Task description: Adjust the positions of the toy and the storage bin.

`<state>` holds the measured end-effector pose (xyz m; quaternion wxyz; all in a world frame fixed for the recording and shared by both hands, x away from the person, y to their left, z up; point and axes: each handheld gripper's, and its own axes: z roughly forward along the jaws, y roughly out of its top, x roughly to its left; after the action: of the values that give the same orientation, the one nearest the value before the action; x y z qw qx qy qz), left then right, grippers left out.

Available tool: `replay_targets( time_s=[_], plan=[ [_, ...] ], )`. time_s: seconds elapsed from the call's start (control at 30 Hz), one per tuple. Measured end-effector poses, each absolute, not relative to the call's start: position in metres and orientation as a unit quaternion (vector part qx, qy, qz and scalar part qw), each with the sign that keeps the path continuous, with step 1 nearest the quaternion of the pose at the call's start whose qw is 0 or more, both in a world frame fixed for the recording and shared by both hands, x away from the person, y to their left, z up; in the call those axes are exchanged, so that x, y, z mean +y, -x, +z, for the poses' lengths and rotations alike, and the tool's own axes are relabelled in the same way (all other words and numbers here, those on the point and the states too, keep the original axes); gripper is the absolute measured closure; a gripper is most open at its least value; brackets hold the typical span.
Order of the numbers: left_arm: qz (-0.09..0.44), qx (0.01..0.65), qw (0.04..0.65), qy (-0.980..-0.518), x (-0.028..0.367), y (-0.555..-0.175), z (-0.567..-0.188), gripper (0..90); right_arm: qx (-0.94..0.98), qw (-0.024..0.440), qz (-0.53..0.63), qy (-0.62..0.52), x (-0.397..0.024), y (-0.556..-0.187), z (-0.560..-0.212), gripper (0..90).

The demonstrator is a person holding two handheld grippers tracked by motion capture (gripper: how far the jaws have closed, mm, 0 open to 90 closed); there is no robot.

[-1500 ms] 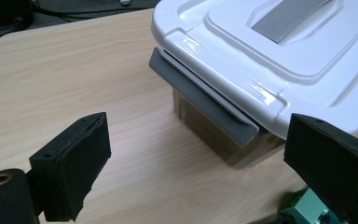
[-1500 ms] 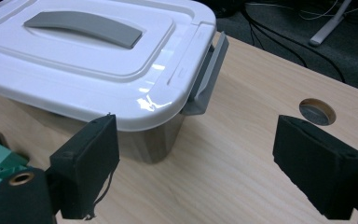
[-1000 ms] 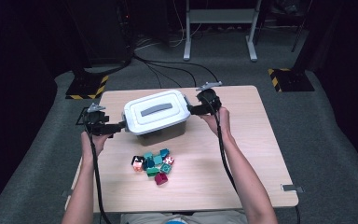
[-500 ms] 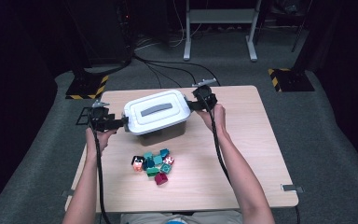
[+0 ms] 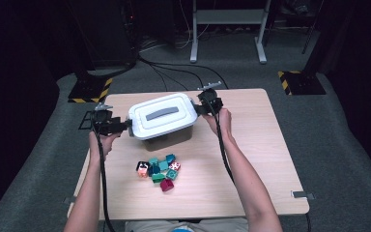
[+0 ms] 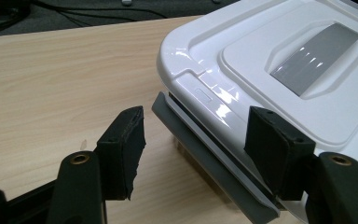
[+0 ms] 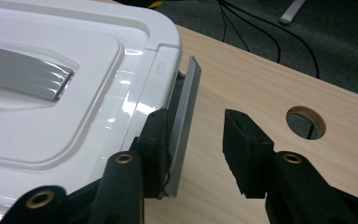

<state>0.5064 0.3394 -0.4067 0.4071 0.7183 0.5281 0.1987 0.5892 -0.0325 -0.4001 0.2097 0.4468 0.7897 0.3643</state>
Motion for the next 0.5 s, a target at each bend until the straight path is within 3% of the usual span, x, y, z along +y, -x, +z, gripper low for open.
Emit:
replay_targets(
  time_s=[0.17, 0.27, 0.5],
  plan=[
    [0.197, 0.527, 0.411, -0.717, 0.3398, -0.506, -0.4073, 39.8, 0.794, 0.203, 0.364, -0.443, -0.0308, -0.589, -0.4016, 69.8],
    [0.184, 0.521, 0.422, -0.718, 0.3392, -0.5044, -0.409, 40.1, 0.797, 0.202, 0.362, -0.439, -0.0269, -0.5869, -0.4018, 80.5],
    [0.17, 0.514, 0.429, -0.723, 0.3359, -0.5032, -0.4098, 41.1, 0.796, 0.194, 0.369, -0.44, -0.0289, -0.586, -0.4017, 82.0]
  ],
)
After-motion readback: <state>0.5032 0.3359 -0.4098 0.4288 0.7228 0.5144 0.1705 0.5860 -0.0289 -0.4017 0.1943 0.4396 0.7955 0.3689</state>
